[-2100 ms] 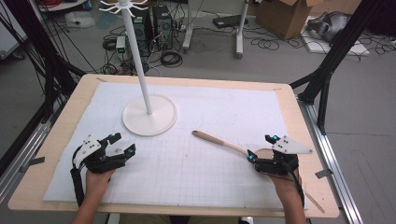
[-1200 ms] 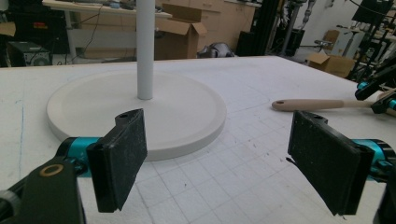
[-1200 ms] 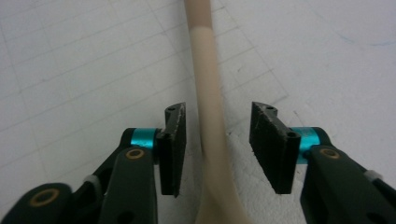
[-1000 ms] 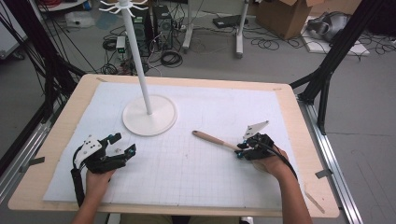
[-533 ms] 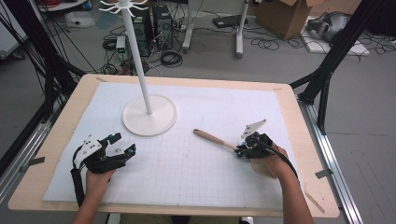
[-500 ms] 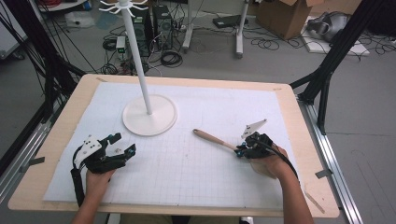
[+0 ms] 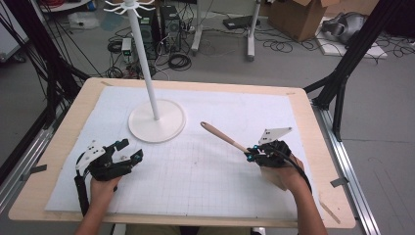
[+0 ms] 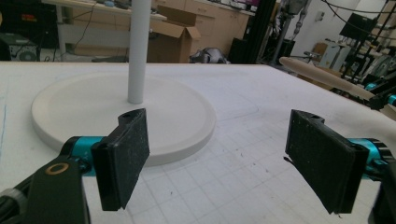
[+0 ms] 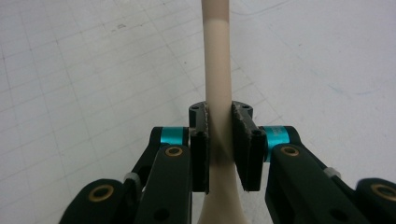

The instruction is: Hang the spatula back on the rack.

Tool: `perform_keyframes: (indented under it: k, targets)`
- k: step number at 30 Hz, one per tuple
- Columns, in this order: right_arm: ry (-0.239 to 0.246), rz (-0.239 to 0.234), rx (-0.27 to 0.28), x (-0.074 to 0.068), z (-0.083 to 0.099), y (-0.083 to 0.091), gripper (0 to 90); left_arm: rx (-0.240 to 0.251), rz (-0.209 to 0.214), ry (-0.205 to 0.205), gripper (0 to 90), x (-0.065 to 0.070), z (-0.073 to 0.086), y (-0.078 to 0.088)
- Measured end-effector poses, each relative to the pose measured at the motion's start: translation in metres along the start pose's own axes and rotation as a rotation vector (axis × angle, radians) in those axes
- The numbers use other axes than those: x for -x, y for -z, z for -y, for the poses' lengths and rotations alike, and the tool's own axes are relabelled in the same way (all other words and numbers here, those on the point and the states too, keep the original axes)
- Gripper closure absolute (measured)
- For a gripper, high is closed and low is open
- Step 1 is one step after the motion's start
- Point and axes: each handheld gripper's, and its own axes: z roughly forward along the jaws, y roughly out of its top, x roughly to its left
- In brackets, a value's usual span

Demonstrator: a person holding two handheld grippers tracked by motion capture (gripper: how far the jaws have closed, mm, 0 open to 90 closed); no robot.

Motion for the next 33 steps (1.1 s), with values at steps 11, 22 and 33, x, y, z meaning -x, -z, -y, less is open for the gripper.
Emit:
perform_keyframes:
  k: [11, 22, 33]
  targets:
    - [-0.025, 0.013, 0.101, -0.019, -0.004, 0.000, 77.8, -0.018, 0.061, -0.040, 27.6, 0.013, -0.021, -0.012]
    - [-0.068, 0.035, 0.246, -0.026, -0.014, 0.002, 77.8, -0.026, 0.086, -0.037, 28.0, 0.019, -0.027, -0.018]
    - [-0.095, 0.049, 0.342, -0.046, -0.027, -0.010, 77.8, -0.052, 0.213, -0.058, 41.1, 0.043, -0.063, -0.051]
